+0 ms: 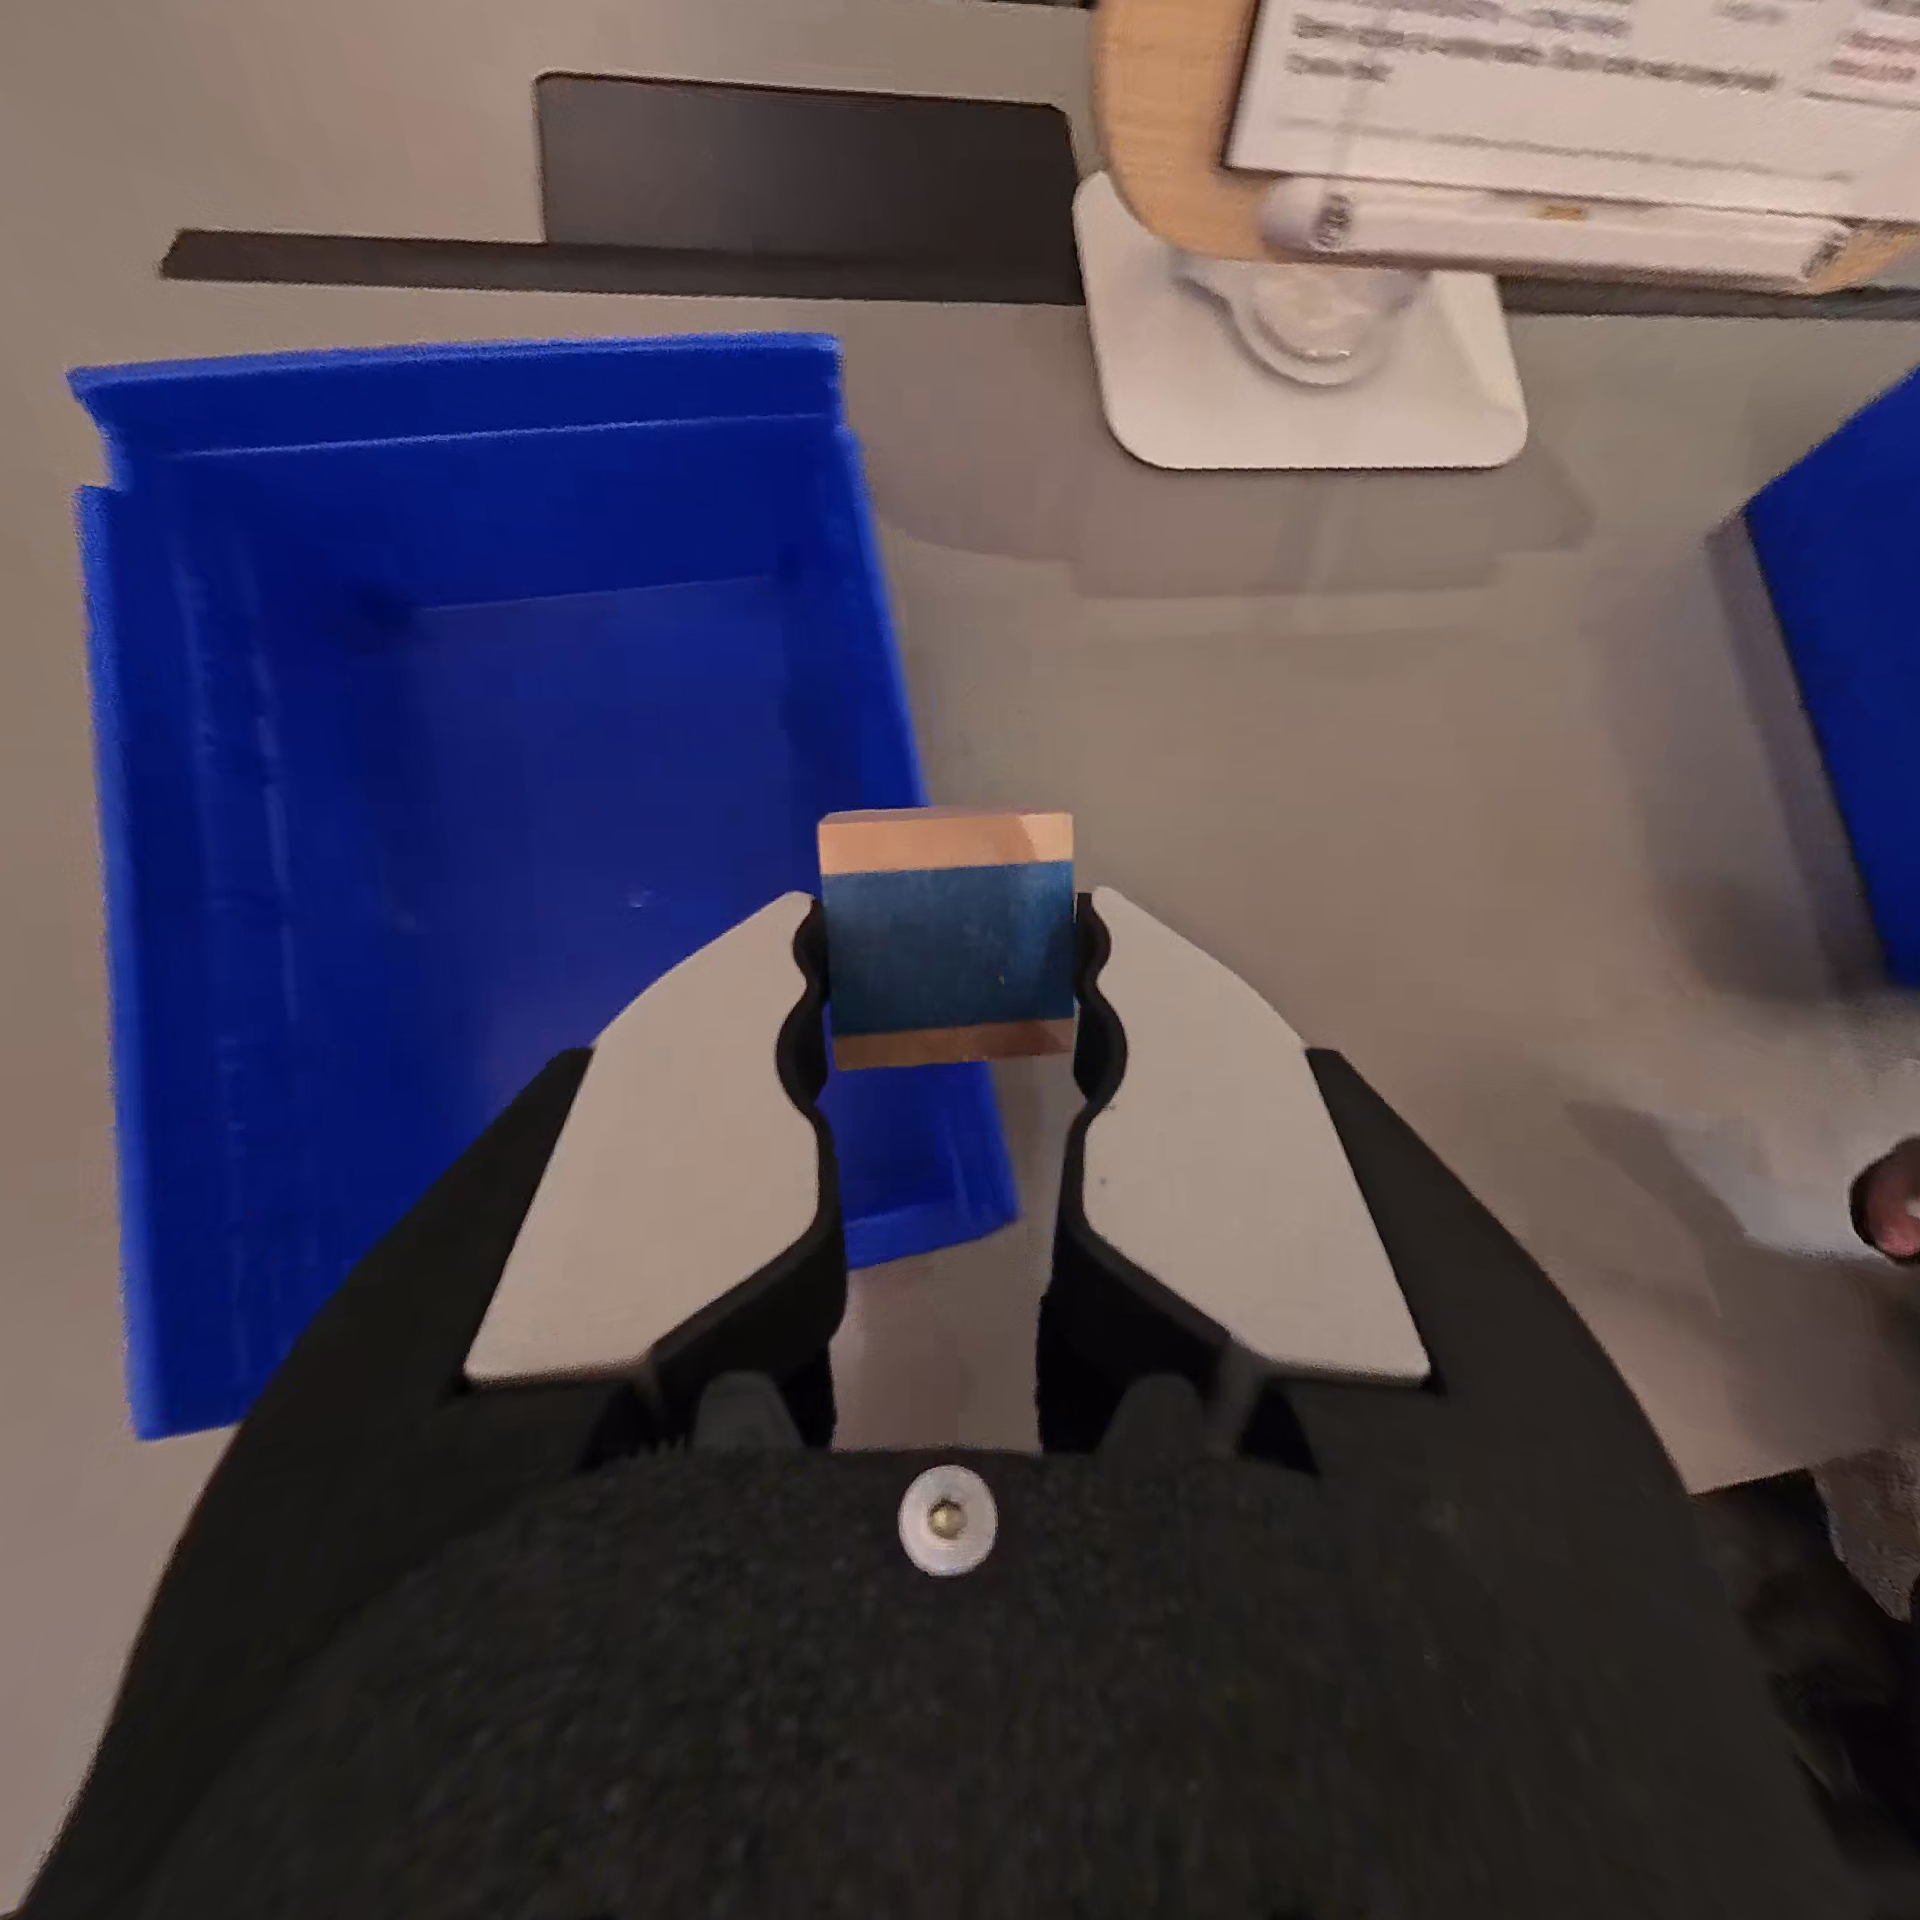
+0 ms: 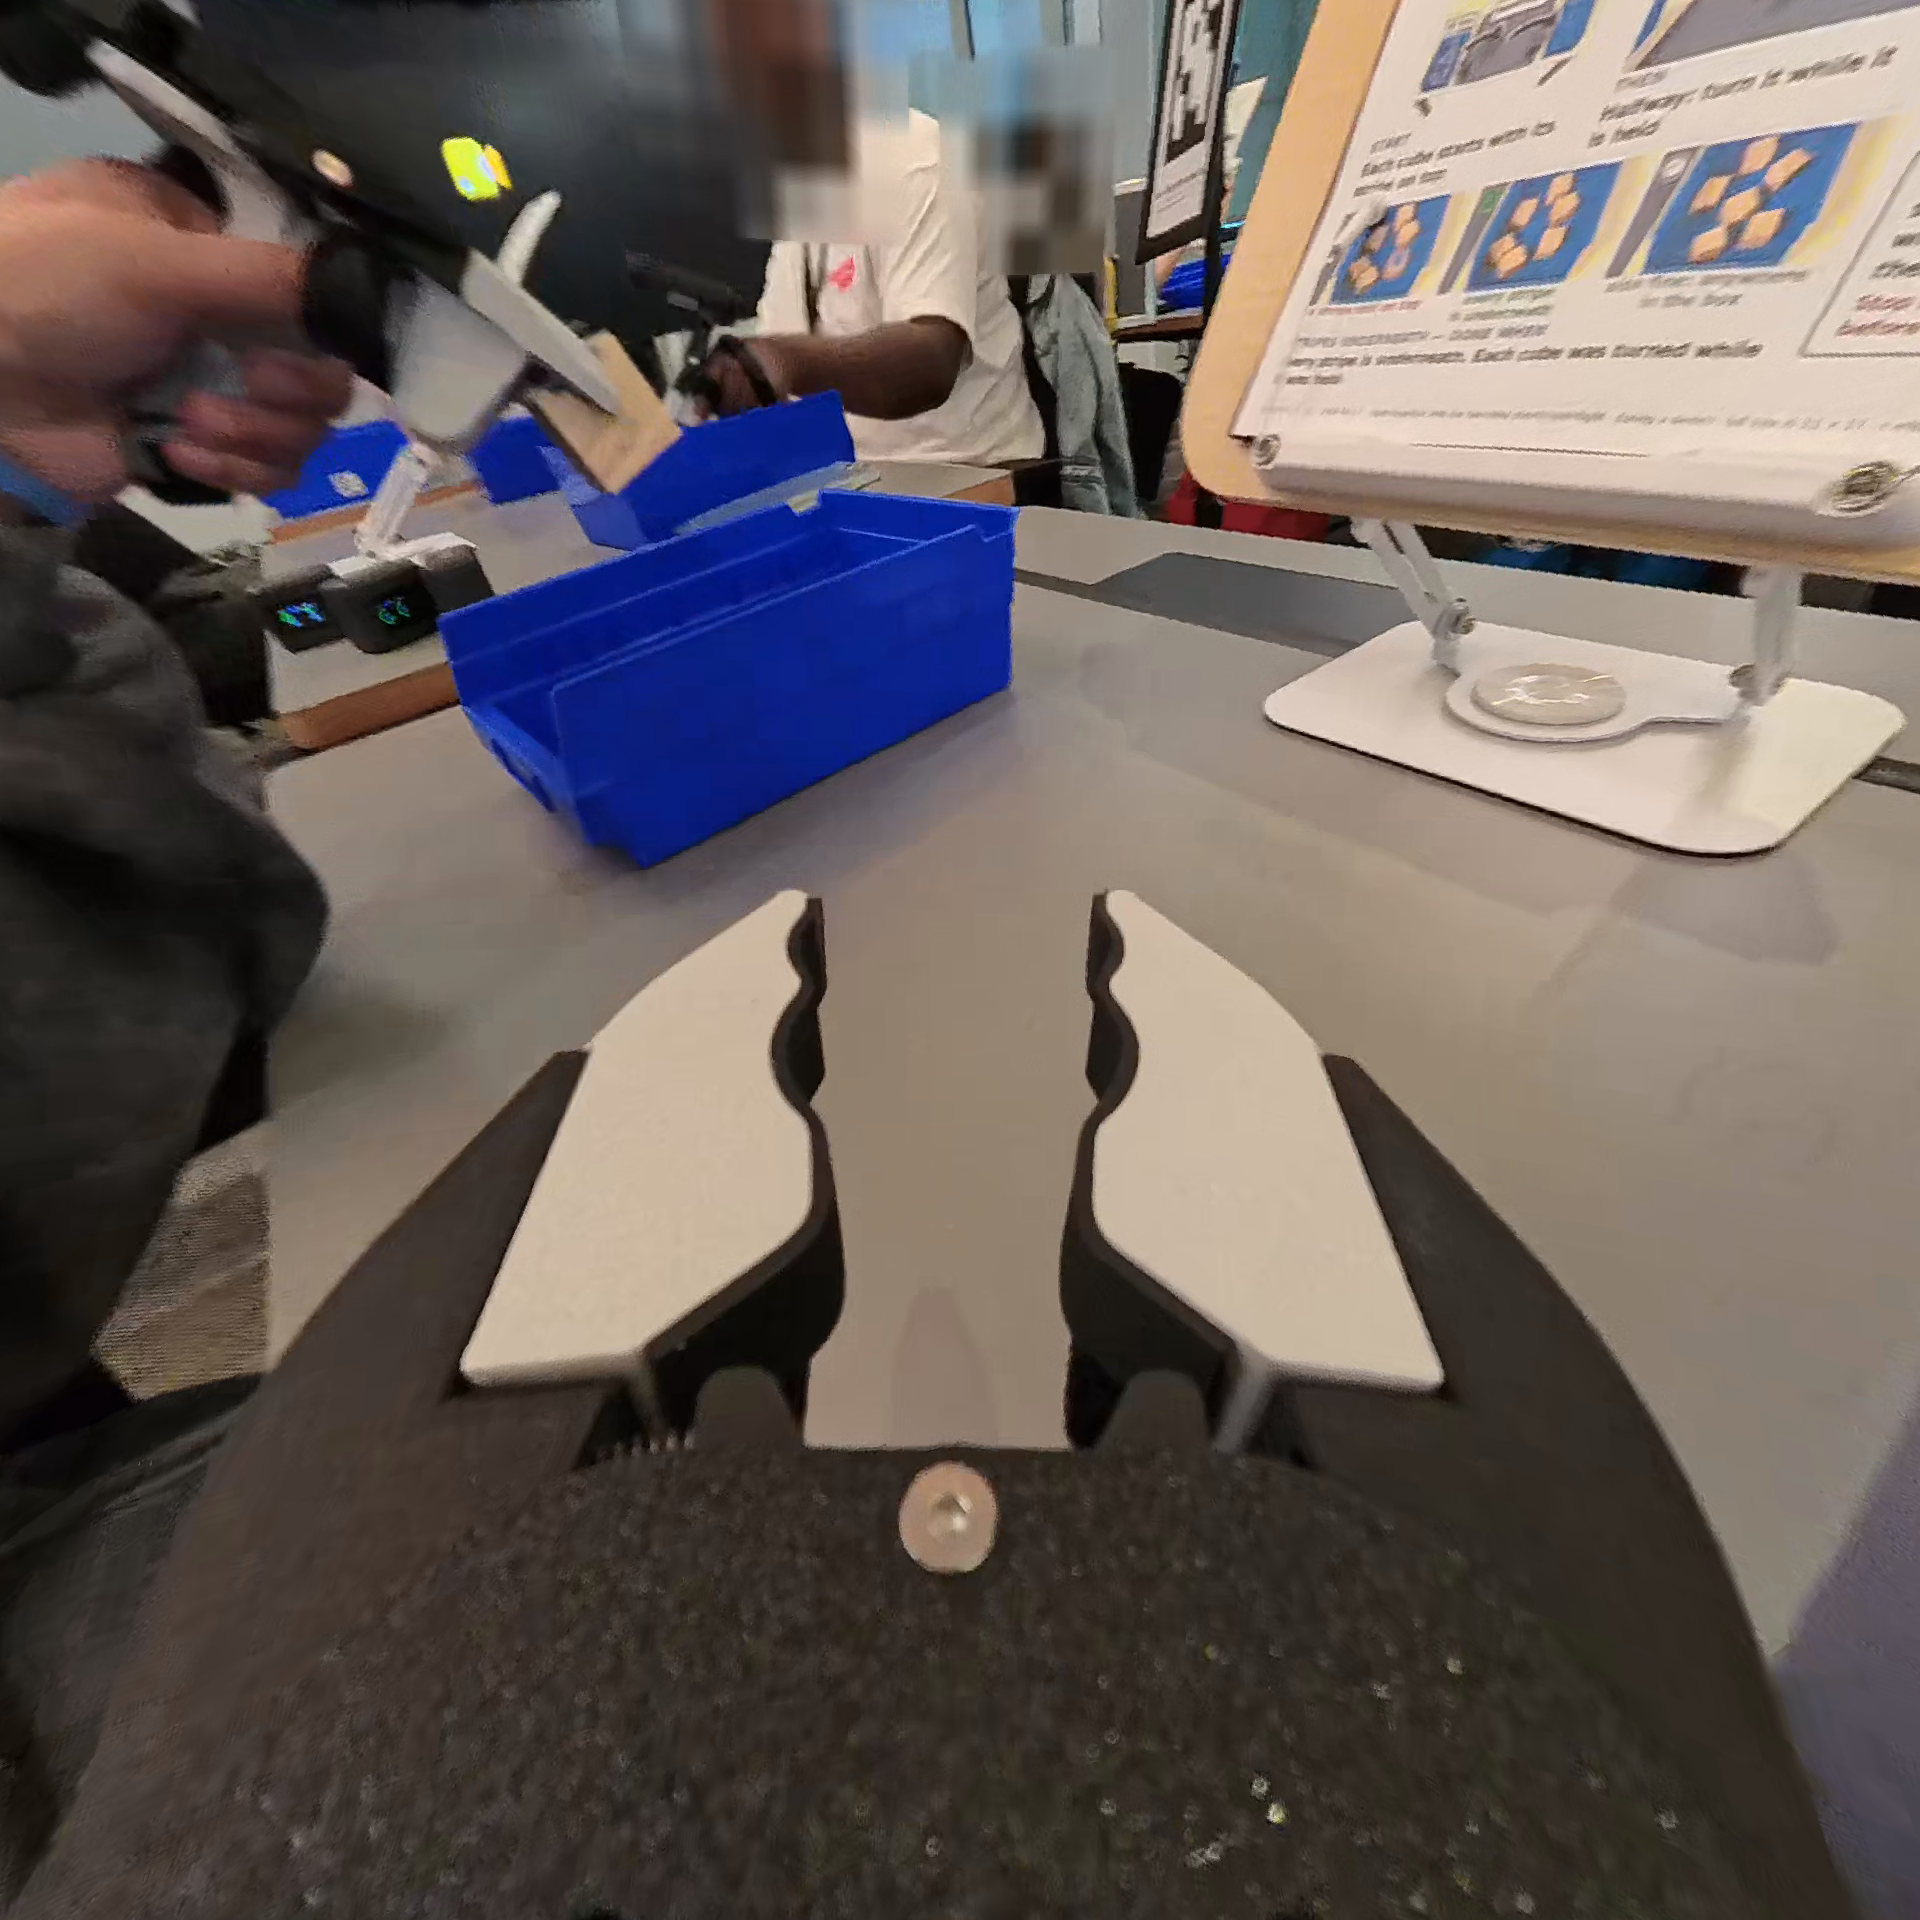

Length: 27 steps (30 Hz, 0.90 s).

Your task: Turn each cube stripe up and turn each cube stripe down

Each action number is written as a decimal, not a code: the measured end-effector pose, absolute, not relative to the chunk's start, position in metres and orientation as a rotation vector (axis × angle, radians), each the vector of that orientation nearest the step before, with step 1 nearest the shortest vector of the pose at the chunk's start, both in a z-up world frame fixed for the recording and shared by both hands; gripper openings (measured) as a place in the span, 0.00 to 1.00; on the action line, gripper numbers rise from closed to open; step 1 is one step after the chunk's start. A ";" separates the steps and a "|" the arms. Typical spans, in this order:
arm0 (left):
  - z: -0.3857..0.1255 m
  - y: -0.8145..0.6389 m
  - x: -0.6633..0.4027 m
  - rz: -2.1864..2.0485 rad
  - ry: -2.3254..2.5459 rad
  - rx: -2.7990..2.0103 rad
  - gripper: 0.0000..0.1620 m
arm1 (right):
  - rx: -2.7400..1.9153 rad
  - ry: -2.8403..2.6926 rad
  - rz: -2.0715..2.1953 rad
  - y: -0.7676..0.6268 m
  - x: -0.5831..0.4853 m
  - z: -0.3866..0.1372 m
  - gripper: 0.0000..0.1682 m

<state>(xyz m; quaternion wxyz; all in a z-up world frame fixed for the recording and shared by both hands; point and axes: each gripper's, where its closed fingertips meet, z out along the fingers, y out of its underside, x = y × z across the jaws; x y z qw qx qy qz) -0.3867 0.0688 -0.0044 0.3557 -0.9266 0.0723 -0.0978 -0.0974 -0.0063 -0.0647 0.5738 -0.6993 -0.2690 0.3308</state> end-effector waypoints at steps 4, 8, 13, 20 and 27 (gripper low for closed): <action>-0.016 0.058 -0.322 -0.308 0.327 -2.382 0.27 | -1.657 -0.638 0.716 0.000 -0.089 -0.071 0.28; -0.037 0.053 -0.263 -0.342 0.459 -2.389 0.27 | -1.664 -0.642 0.714 0.002 -0.089 -0.074 0.28; -0.060 0.050 -0.224 -0.365 0.543 -2.406 0.27 | -1.674 -0.658 0.698 0.002 -0.092 -0.079 0.28; -0.062 0.050 -0.215 -0.495 0.537 -2.391 0.27 | -1.674 -0.686 0.709 0.000 -0.099 -0.083 0.28; -0.023 0.025 -0.172 -1.408 0.508 -2.185 0.27 | -1.634 -0.732 0.707 -0.003 -0.106 -0.084 0.30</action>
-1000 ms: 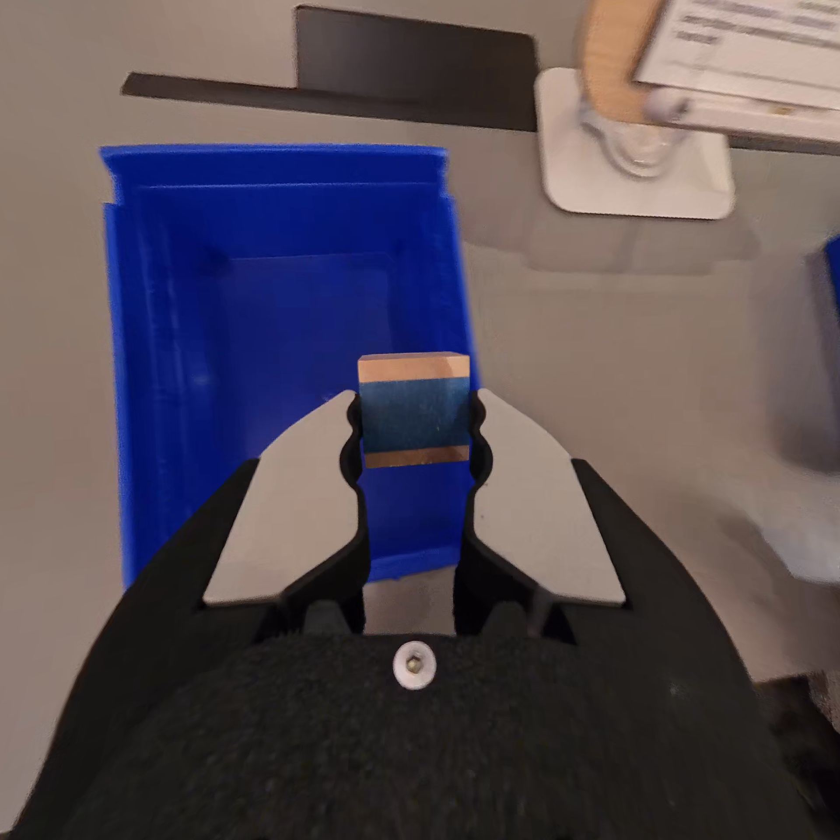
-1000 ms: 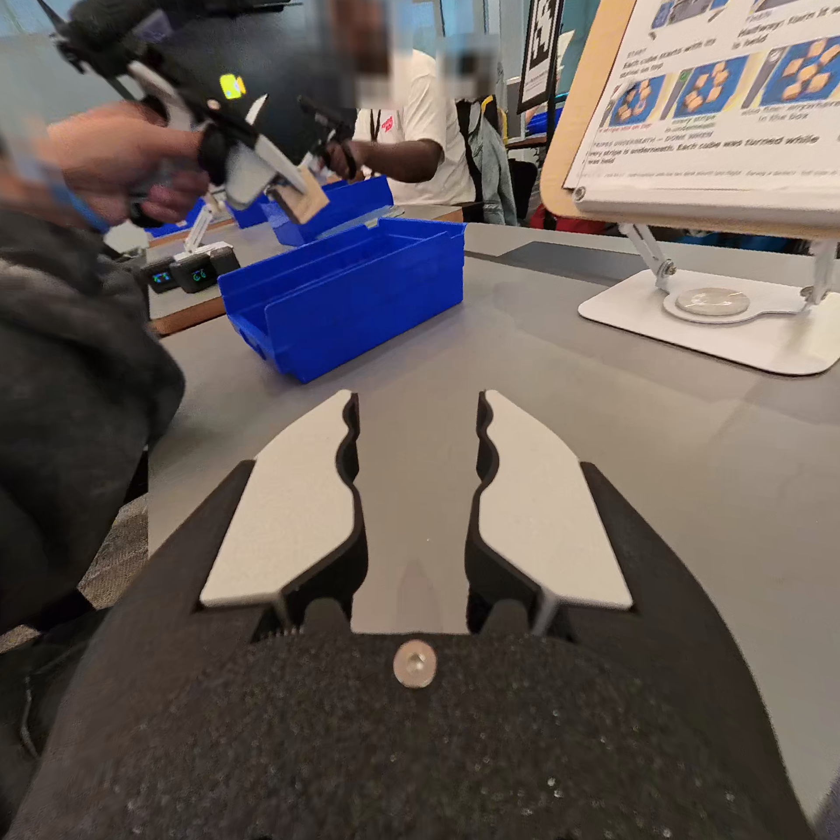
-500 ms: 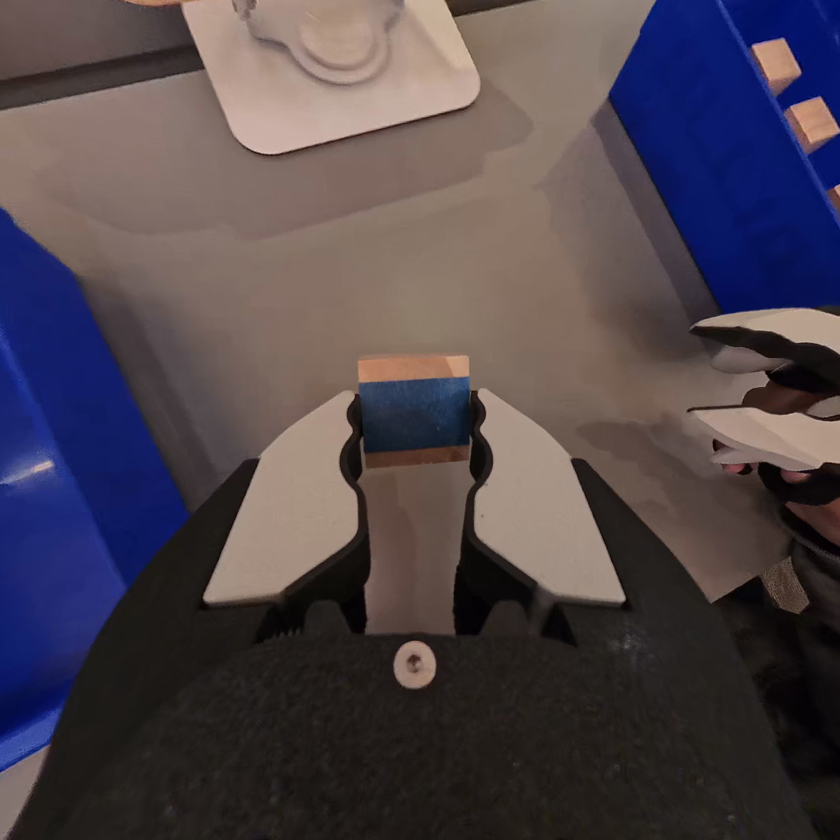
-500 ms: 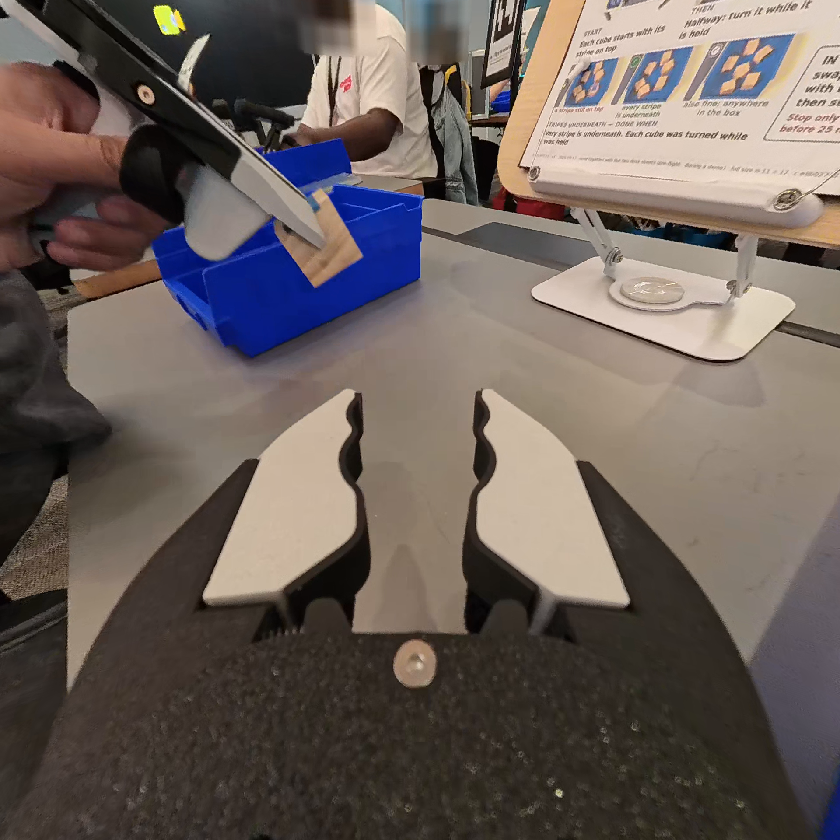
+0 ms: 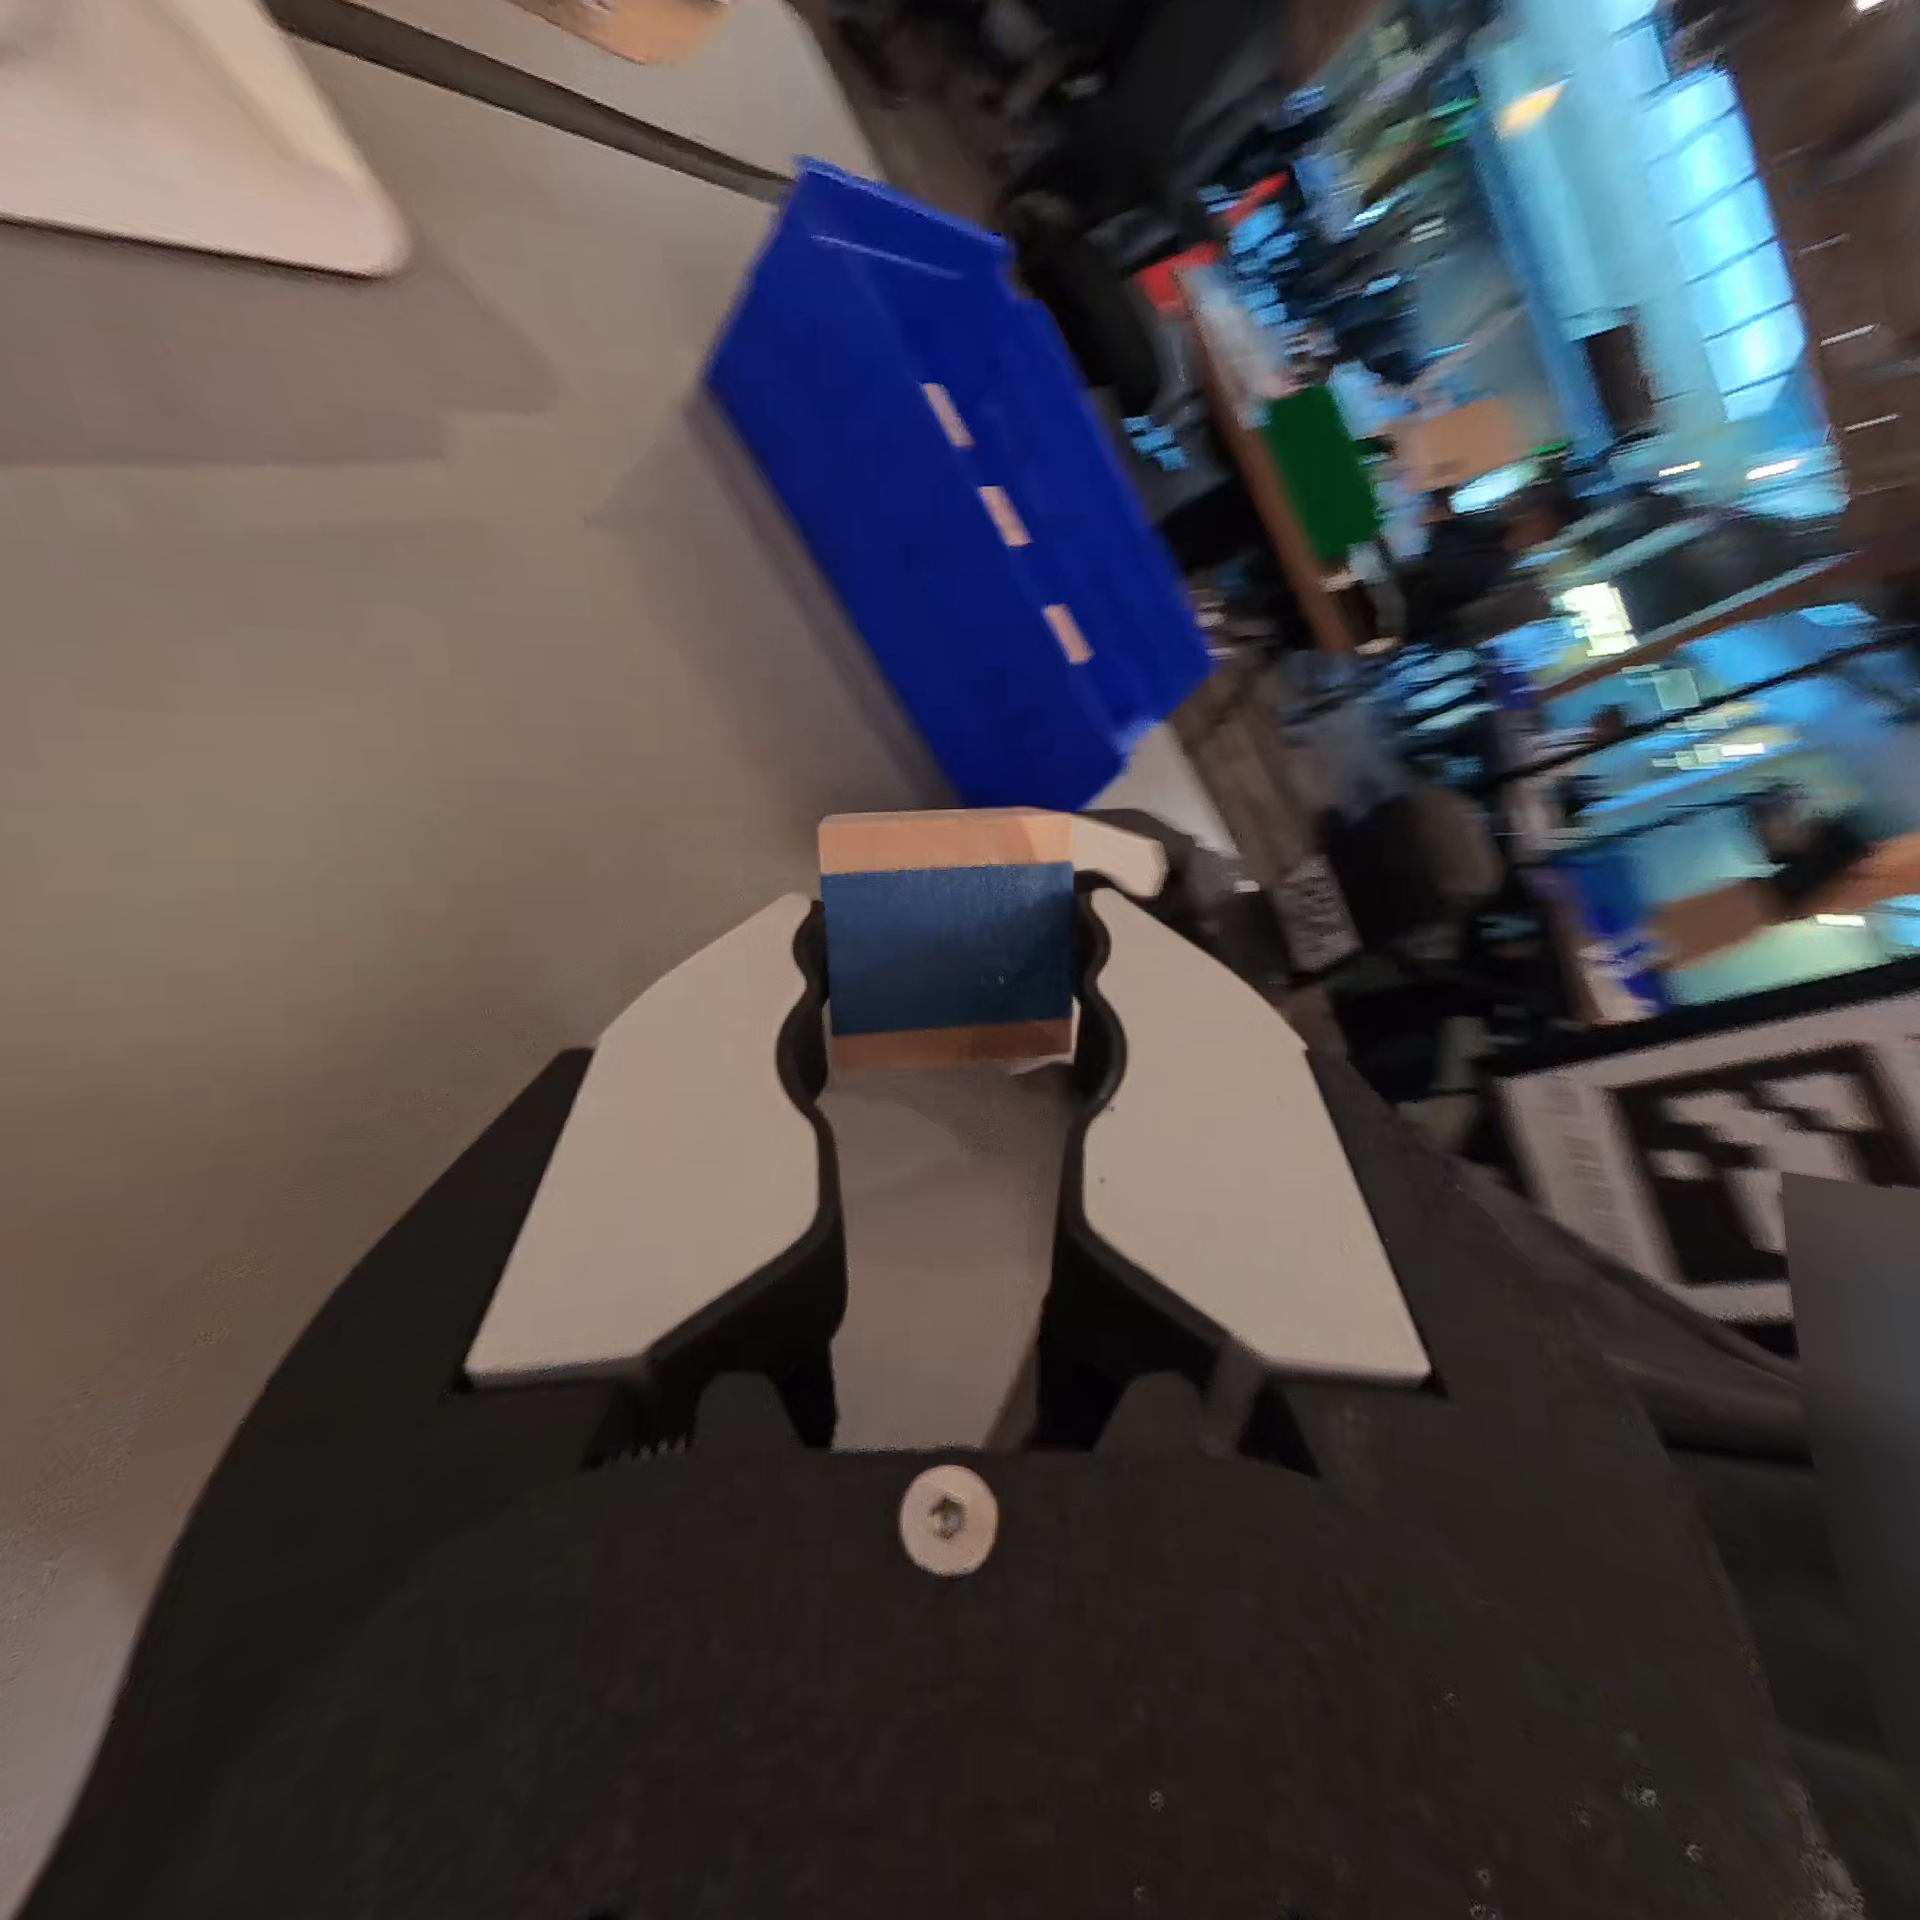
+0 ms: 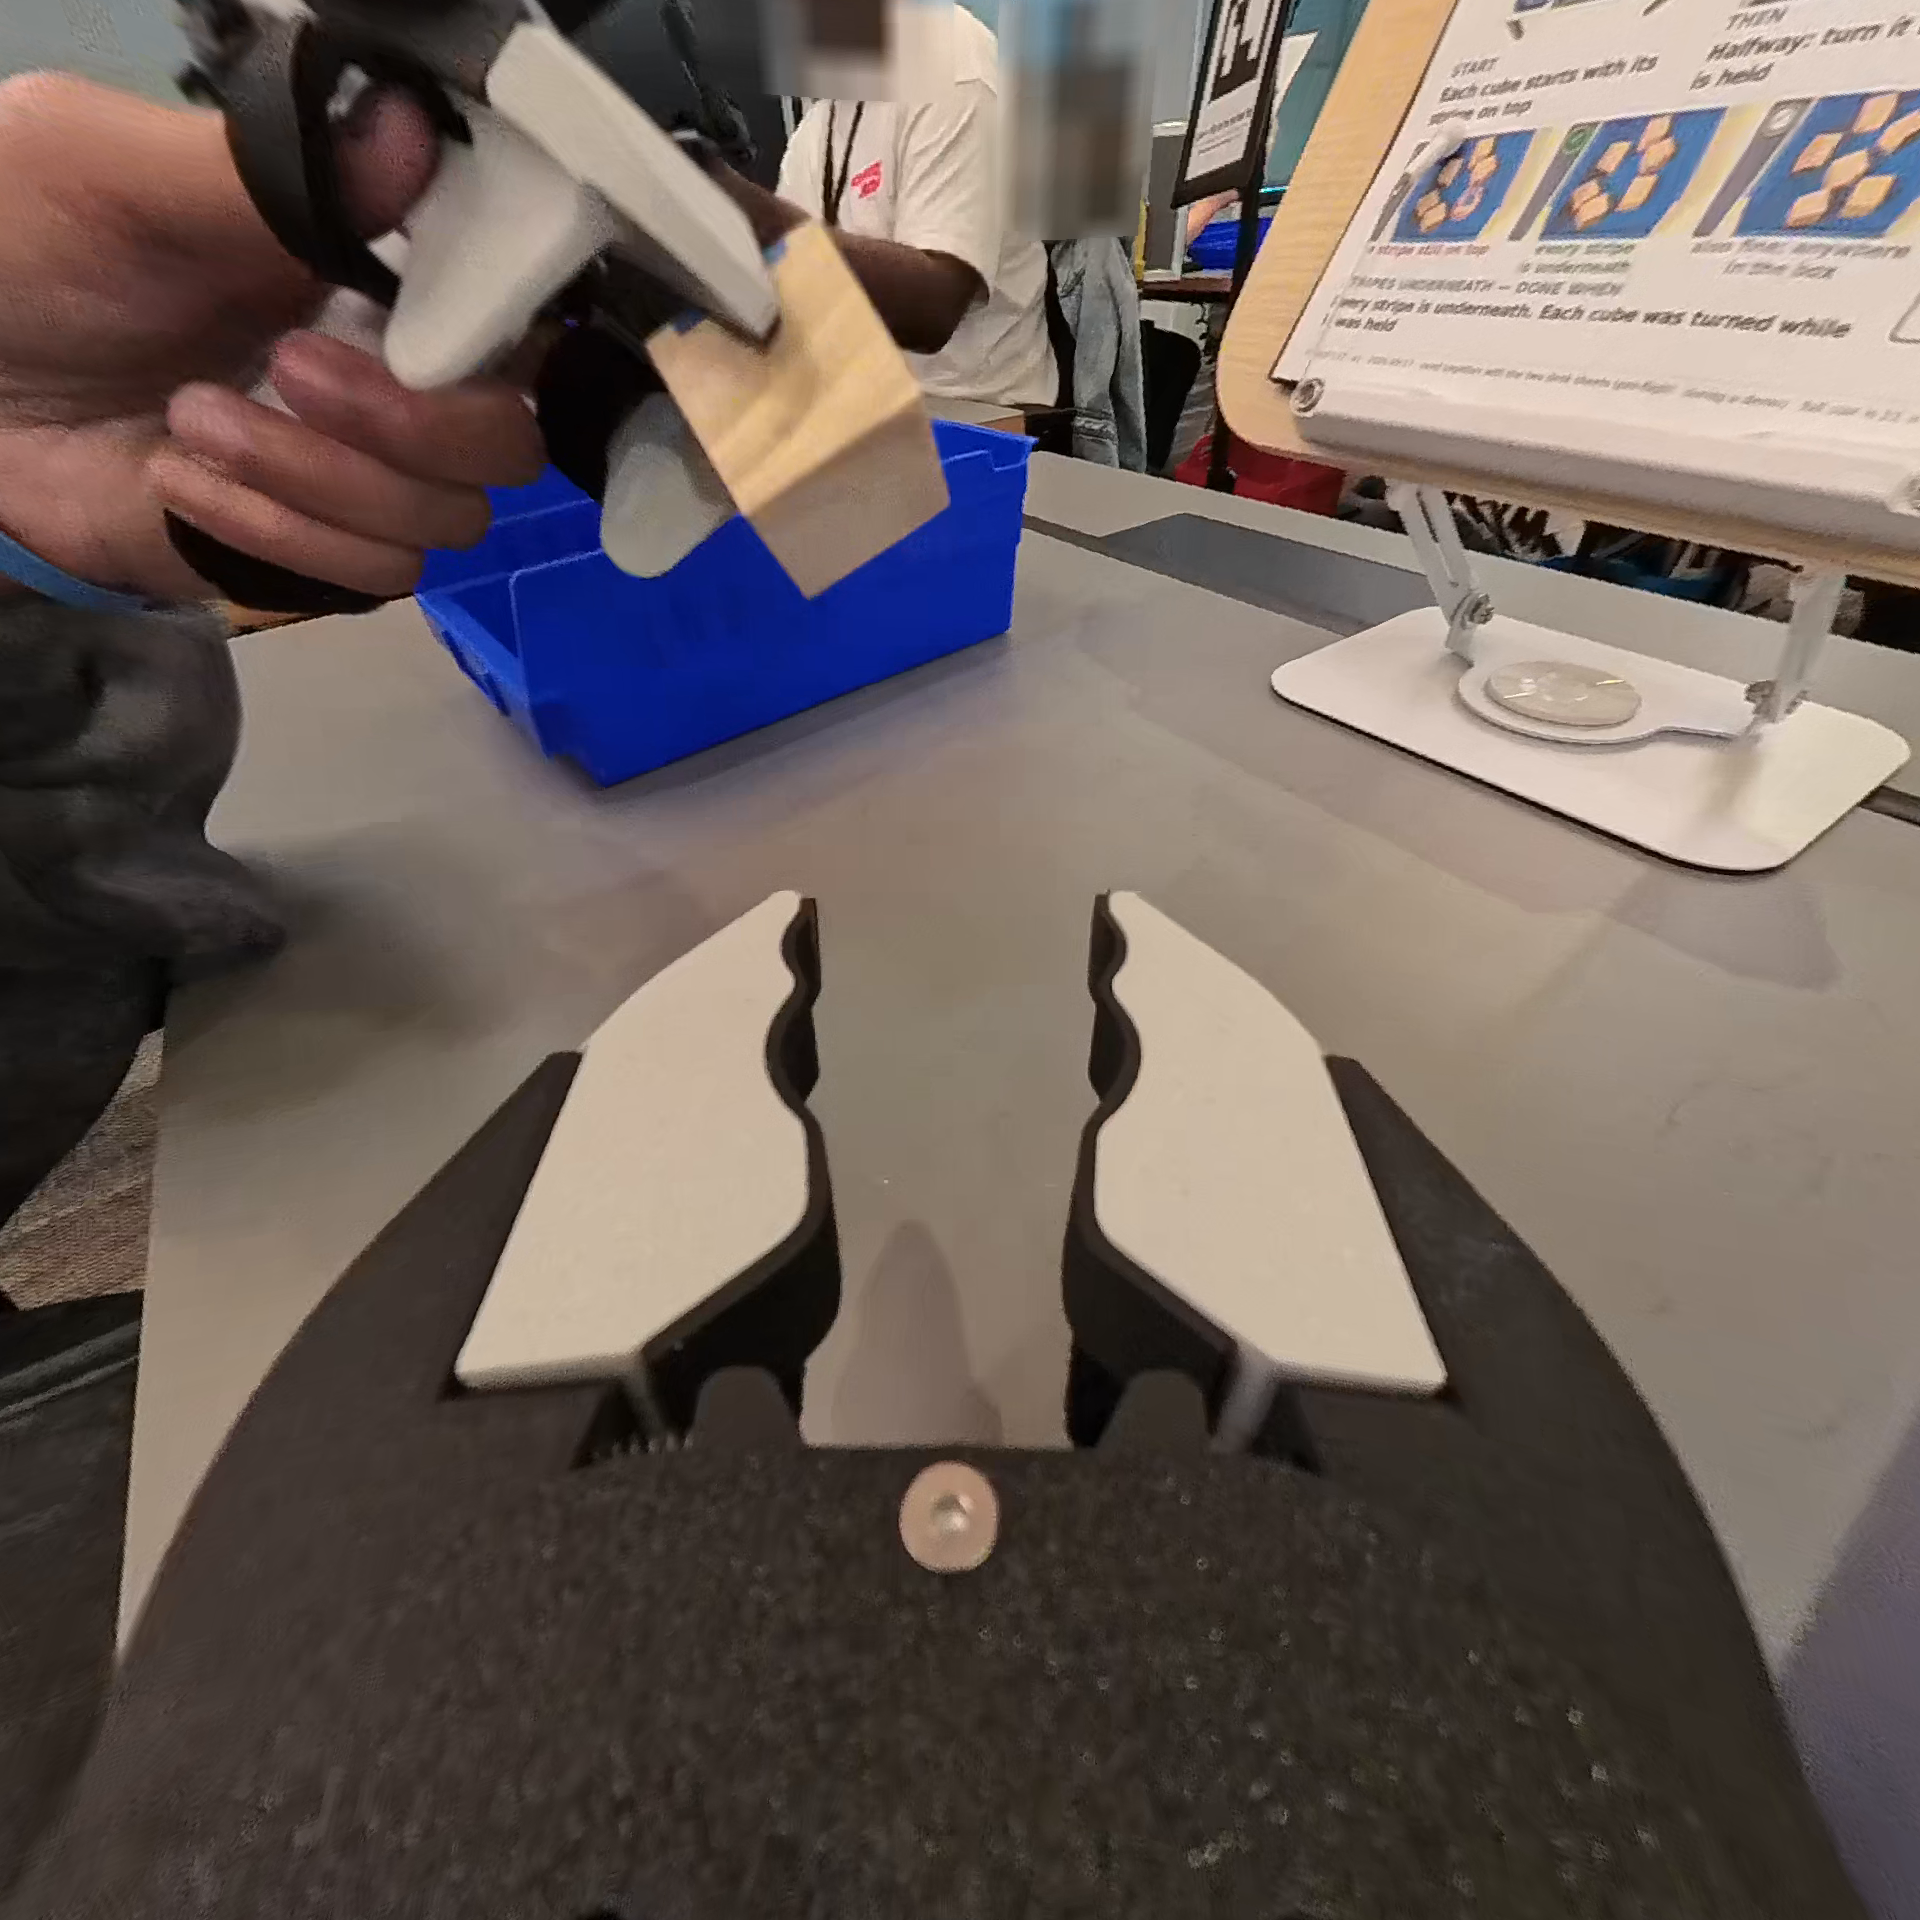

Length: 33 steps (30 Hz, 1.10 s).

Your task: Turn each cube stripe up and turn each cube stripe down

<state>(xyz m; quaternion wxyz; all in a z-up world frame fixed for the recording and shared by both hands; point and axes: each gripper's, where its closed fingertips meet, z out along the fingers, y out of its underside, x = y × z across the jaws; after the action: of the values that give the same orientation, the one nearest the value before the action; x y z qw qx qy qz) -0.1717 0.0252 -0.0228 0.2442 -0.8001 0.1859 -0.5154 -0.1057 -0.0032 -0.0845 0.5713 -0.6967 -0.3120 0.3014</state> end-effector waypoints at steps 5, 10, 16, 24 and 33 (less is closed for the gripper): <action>-0.008 0.011 -0.157 -1.890 0.440 -2.052 0.27 | -1.592 -0.784 0.699 -0.009 -0.113 -0.083 0.31; -0.007 0.012 -0.157 -2.169 0.322 -1.972 0.27 | -1.500 -0.830 0.678 -0.012 -0.117 -0.081 0.34; -0.006 0.014 -0.159 -2.261 0.274 -1.925 0.27 | -1.333 -0.918 0.654 -0.013 -0.125 -0.077 0.45; -0.001 0.013 -0.160 -2.331 0.256 -1.879 0.27 | -1.225 -0.970 0.726 0.001 -0.145 -0.009 0.41; -0.003 0.007 -0.155 -2.368 0.263 -1.884 0.27 | -1.232 -1.054 0.646 0.017 -0.181 -0.012 0.27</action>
<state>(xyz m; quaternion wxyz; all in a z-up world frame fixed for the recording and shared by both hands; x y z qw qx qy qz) -0.1554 0.0071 -0.0030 0.0521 -0.6196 0.0865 -0.7784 -0.1809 0.0174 -0.0118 0.6429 -0.5409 -0.4624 0.2834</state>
